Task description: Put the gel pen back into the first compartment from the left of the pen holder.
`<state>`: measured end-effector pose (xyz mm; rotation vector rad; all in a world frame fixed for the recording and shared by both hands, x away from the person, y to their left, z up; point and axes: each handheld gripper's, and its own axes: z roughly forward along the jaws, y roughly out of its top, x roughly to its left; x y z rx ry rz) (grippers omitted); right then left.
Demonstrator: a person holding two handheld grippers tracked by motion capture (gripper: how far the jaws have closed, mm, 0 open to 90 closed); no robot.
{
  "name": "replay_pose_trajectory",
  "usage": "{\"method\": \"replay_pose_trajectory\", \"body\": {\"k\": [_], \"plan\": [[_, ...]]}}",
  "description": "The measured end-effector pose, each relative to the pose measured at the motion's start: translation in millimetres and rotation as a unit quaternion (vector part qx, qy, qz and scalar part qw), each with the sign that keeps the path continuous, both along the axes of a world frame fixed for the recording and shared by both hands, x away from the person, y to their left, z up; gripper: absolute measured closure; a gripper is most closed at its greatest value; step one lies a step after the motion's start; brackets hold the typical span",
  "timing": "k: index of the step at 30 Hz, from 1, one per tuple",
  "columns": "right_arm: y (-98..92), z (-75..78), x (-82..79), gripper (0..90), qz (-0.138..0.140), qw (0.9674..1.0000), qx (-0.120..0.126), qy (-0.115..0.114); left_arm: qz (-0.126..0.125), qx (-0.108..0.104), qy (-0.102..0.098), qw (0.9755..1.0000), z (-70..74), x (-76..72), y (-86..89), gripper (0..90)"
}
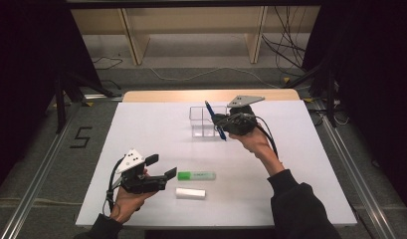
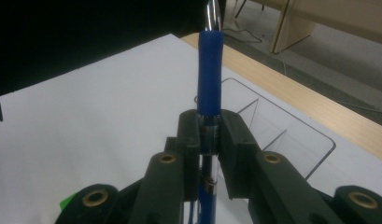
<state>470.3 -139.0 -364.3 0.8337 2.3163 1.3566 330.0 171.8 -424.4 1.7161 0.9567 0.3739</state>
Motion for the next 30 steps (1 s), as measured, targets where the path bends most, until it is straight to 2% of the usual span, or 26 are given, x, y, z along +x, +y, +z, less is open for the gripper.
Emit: {"method": "replay_pose_trajectory", "body": {"k": [17, 30], "plan": [[23.8, 6.6, 24.1, 79.6, -0.031, 0.9987, 0.040, 0.003, 0.000, 0.000, 0.000, 1.0000, 0.8, -0.3, 1.1, 15.8], [39.7, 10.8, 40.8, 79.5, -0.058, 0.9969, 0.053, -0.007, -0.001, 0.002, -0.002, 1.0000, 1.2, -0.5, 1.5, 15.8]]}}
